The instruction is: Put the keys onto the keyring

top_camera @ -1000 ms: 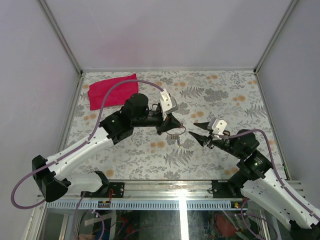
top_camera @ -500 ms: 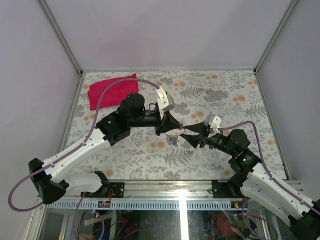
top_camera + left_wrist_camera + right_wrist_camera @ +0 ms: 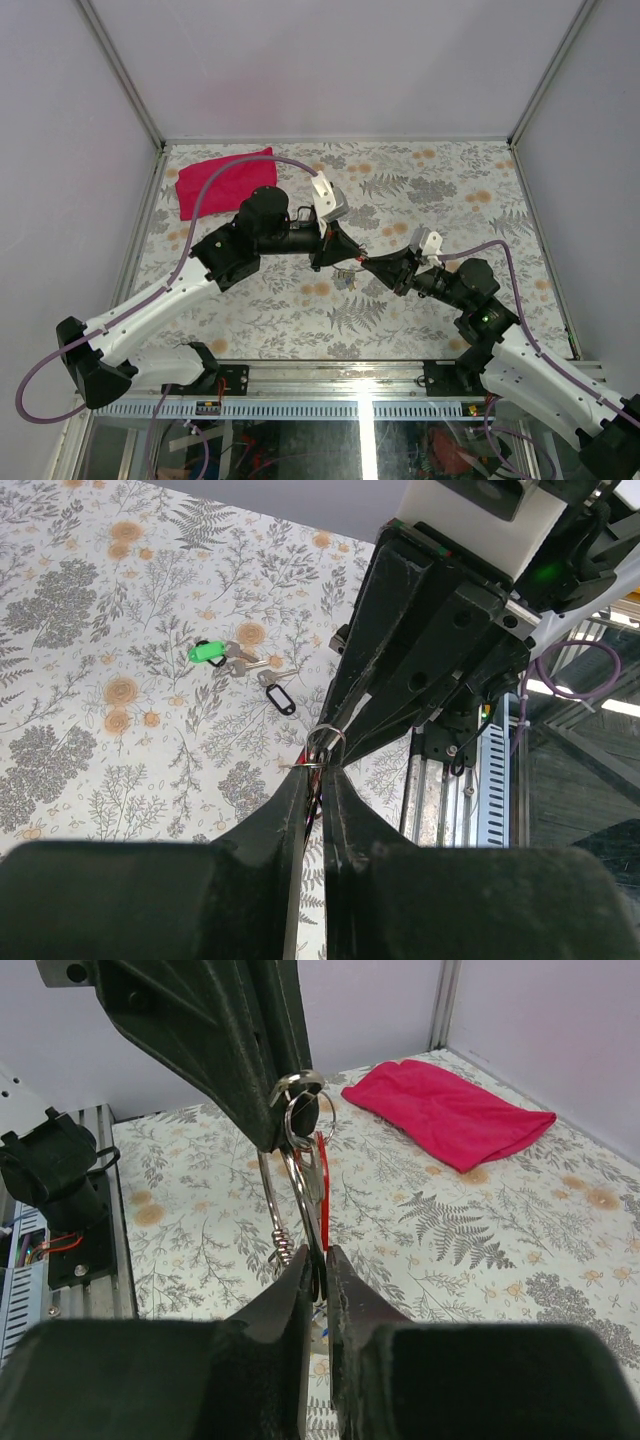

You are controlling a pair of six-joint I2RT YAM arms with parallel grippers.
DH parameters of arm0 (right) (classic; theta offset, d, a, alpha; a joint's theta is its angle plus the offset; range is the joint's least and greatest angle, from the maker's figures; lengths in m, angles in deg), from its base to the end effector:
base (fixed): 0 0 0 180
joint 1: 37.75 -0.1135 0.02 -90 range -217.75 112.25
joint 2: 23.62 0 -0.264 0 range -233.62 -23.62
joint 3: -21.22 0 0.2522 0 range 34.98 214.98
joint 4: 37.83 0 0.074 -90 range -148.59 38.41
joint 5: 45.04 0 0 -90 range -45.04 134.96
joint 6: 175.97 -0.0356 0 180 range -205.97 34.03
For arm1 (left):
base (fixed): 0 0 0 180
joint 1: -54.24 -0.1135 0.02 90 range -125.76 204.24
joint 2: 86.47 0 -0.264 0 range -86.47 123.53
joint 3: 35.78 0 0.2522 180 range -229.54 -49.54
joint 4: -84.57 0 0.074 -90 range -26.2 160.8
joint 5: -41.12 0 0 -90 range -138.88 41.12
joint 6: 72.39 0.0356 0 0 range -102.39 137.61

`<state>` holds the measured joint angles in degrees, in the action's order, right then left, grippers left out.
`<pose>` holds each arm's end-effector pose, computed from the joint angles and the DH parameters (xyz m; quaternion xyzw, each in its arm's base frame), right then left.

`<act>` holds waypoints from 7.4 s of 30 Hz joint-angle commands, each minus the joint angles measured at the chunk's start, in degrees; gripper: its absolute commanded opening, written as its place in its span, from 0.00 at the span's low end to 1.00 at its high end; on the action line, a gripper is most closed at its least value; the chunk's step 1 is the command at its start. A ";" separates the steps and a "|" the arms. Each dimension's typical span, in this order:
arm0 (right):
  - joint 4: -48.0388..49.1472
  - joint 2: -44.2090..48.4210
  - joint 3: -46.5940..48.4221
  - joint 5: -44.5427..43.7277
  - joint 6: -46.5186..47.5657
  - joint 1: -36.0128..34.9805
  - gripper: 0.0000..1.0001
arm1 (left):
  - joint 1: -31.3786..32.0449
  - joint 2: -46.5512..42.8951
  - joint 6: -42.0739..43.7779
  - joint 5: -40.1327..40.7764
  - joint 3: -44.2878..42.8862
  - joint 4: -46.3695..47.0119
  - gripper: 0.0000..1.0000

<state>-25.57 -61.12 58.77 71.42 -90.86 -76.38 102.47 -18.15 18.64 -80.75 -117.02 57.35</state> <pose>0.1199 0.1161 0.2970 -0.3478 0.5326 0.4144 0.6509 0.1654 -0.2134 0.3895 0.4696 0.6200 -0.4349 0.4539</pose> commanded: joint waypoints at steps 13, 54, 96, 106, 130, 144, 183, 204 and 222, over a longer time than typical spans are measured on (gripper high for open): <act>4.62 -1.31 -0.65 -0.18 -1.56 -0.08 0.43 | 0.04 -2.37 -0.99 1.83 -1.54 5.01 0.00; 16.65 -4.41 -2.88 0.69 -9.76 -0.12 0.00 | 0.15 -1.66 -1.55 4.38 -0.99 5.65 0.27; 9.14 -1.39 2.92 9.21 -10.41 -0.12 0.00 | 0.20 3.06 16.62 -1.71 -11.82 -19.43 0.31; 9.20 -0.88 2.88 6.04 -9.79 -0.08 0.00 | 0.43 3.84 16.62 -2.13 -12.29 -20.11 0.00; -11.65 10.65 2.68 -11.46 3.00 -0.13 0.35 | 0.39 3.95 6.62 4.41 -10.69 -12.94 0.00; -18.27 4.58 7.21 8.09 9.48 -0.24 0.16 | 0.29 2.18 7.20 7.45 -11.27 -11.53 0.00; 33.37 -12.96 -10.01 -16.56 3.11 -14.06 0.41 | 0.26 1.91 6.30 8.50 -15.30 -11.90 0.00; 36.41 -11.67 -11.77 -18.79 5.52 -14.08 0.50 | 0.20 1.70 6.00 7.69 -15.74 -12.07 0.00; 5.49 11.86 -10.51 -17.97 12.35 -14.05 0.53 | -0.45 3.19 1.18 7.14 -16.98 -11.46 0.00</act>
<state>-10.54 -53.58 45.77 51.90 -80.61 -89.95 102.73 -15.07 23.39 -72.25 -131.97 41.48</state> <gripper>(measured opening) 0.541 0.042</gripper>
